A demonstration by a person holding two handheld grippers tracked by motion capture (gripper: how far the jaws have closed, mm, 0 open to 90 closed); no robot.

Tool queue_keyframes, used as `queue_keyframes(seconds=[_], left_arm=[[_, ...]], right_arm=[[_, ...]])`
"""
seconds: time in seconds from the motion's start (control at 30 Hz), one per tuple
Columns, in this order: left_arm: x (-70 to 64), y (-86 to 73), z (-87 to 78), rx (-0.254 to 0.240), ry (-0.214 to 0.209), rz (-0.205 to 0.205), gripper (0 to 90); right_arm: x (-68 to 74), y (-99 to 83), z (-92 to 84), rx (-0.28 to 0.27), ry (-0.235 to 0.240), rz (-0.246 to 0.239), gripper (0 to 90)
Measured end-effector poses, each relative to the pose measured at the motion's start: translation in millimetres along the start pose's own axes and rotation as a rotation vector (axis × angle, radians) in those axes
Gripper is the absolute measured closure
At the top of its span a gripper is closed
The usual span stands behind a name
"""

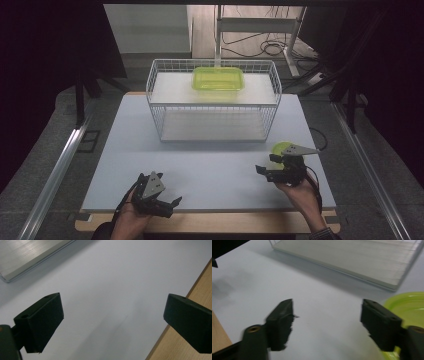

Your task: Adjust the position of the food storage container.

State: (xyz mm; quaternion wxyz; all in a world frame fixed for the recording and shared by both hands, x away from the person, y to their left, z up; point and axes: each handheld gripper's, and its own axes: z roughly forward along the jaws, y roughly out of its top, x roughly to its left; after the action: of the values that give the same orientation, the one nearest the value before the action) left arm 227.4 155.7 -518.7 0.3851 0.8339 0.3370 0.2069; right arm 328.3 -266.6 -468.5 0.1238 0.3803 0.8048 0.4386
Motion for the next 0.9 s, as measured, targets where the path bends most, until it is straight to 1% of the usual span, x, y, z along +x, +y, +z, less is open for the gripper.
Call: queue_keyframes(seconds=[0.1, 0.17, 0.2, 0.27, 0.3, 0.33, 0.4, 0.47, 0.5, 0.53, 0.57, 0.6, 0.67, 0.83, 0.9], left_arm=[[-0.4, 0.1, 0.5, 0.003, 0.0, 0.002, 2.8], [-0.5, 0.0, 0.8, 0.004, -0.001, 0.002, 2.8], [-0.5, 0.0, 0.8, 0.005, -0.001, 0.002, 2.8], [-0.3, -0.1, 0.8, 0.005, 0.0, 0.003, 2.8], [-0.3, -0.1, 0.8, 0.005, 0.0, 0.003, 2.8], [-0.3, -0.2, 1.0, 0.004, 0.001, 0.003, 2.8], [-0.2, -0.2, 1.0, 0.007, 0.0, 0.005, 2.8], [-0.3, -0.3, 1.2, 0.007, 0.001, 0.004, 2.8], [-0.2, -0.3, 1.4, 0.009, 0.001, 0.005, 2.8], [-0.3, -0.3, 1.6, 0.011, 0.002, 0.005, 2.8], [-0.3, -0.3, 1.6, 0.011, 0.002, 0.005, 2.8], [-0.6, -0.4, 2.1, 0.014, 0.001, 0.006, 2.8], [-0.8, -0.3, 2.6, 0.017, 0.003, 0.009, 2.8], [-0.9, -0.3, 2.9, 0.019, 0.003, 0.011, 2.8], [-0.9, -0.4, 3.0, 0.021, 0.005, 0.012, 2.9]], right_arm=[[-9.2, 2.9, -6.7, -0.012, -0.01, 0.023, 41.8], [-14.4, 4.6, -10.9, -0.02, -0.033, 0.034, 47.8], [-16.7, 5.5, -12.7, -0.024, -0.04, 0.04, 51.8], [-20.8, 7.4, -15.8, -0.024, -0.071, 0.044, 60.5], [-20.8, 7.4, -15.8, -0.024, -0.071, 0.044, 60.5], [-25.7, 9.5, -18.1, -0.024, -0.106, 0.036, 69.1], [-32.1, 11.6, -20.2, -0.024, -0.135, 0.04, 76.5], [-40.1, 13.5, -22.0, -0.02, -0.163, 0.058, 85.0], [-44.5, 14.0, -22.7, -0.018, -0.176, 0.058, 88.5], [-48.6, 14.3, -23.3, -0.013, -0.195, 0.062, 89.5], [-48.6, 14.3, -23.3, -0.013, -0.195, 0.062, 89.5], [-57.5, 14.1, -24.2, -0.006, -0.217, 0.072, 89.8], [-65.1, 13.2, -25.8, -0.001, -0.252, 0.08, 89.8], [-83.0, 10.8, -30.8, -0.003, -0.304, 0.111, 89.7], [-89.2, 10.3, -32.0, -0.002, -0.326, 0.11, 89.7]])
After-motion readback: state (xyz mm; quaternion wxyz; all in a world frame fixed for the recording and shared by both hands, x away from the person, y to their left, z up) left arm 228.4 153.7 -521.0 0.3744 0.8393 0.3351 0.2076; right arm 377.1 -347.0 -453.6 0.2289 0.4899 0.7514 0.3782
